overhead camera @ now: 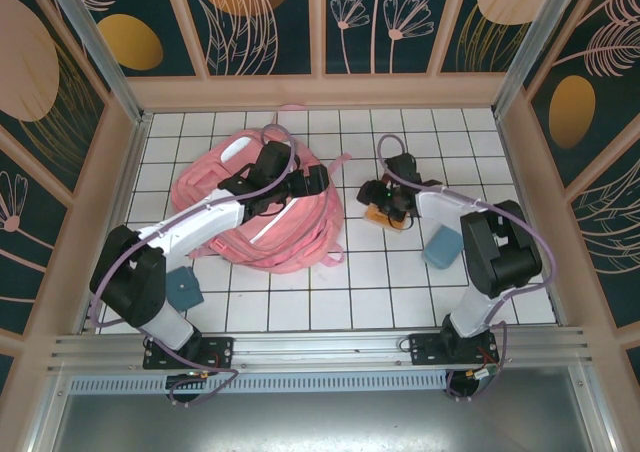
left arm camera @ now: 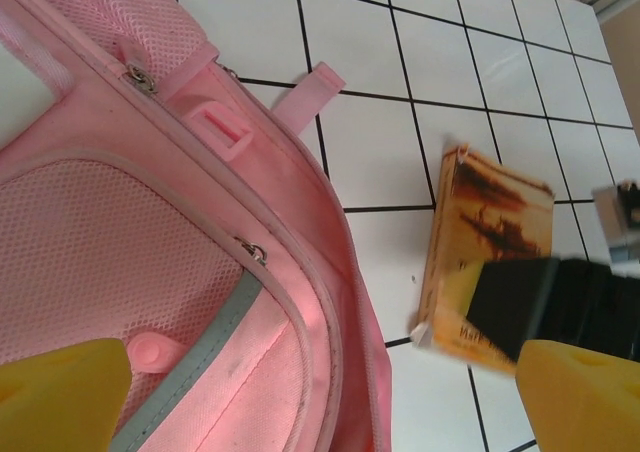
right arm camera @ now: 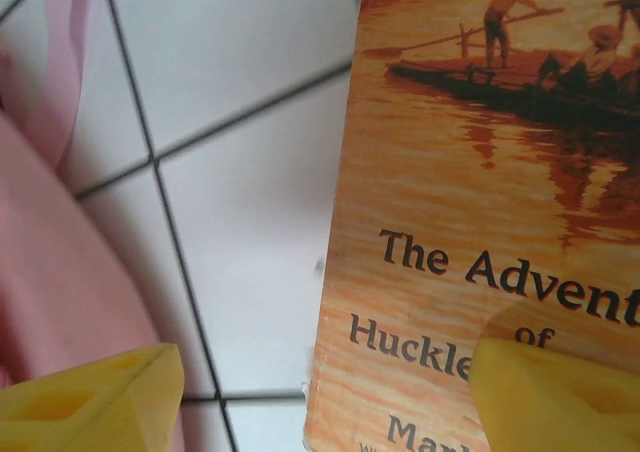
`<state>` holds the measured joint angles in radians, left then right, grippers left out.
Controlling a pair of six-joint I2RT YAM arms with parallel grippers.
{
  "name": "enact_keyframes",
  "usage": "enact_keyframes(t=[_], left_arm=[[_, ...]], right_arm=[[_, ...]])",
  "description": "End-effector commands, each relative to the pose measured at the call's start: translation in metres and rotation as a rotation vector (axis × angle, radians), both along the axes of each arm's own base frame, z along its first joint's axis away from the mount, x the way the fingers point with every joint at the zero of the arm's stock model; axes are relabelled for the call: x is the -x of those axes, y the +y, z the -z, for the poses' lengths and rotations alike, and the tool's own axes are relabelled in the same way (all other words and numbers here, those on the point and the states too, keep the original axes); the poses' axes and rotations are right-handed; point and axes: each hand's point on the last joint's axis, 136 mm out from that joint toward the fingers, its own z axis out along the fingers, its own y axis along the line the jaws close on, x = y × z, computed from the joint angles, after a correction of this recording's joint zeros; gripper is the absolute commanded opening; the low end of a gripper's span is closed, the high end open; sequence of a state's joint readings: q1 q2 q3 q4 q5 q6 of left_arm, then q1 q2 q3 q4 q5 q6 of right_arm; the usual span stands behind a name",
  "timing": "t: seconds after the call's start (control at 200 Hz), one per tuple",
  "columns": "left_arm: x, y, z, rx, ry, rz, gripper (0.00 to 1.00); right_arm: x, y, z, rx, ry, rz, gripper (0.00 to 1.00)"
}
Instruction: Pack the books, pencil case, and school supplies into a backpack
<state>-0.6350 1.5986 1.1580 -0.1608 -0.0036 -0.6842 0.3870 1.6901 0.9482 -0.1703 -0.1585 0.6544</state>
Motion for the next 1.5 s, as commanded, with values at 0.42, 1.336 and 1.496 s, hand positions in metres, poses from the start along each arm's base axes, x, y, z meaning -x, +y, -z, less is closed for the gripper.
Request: enact_keyframes(t=[0.42,1.336,1.496], left_arm=[[-0.004,-0.026,-0.011,0.128,0.015,0.064,0.98],[0.006,-0.193,0.099,0.267,0.364,0.270,0.17],[0.012,-0.192,0.133,0.247,0.453,0.219,0.05]], right_arm=[[0.003,-0.083,-0.025,0.165,0.024,0.155,0.71],[0.013,-0.074,0.018,0.093,0.117,0.074,0.38],[0.012,-0.070,0.006,0.056,0.088,0.054,0.34]])
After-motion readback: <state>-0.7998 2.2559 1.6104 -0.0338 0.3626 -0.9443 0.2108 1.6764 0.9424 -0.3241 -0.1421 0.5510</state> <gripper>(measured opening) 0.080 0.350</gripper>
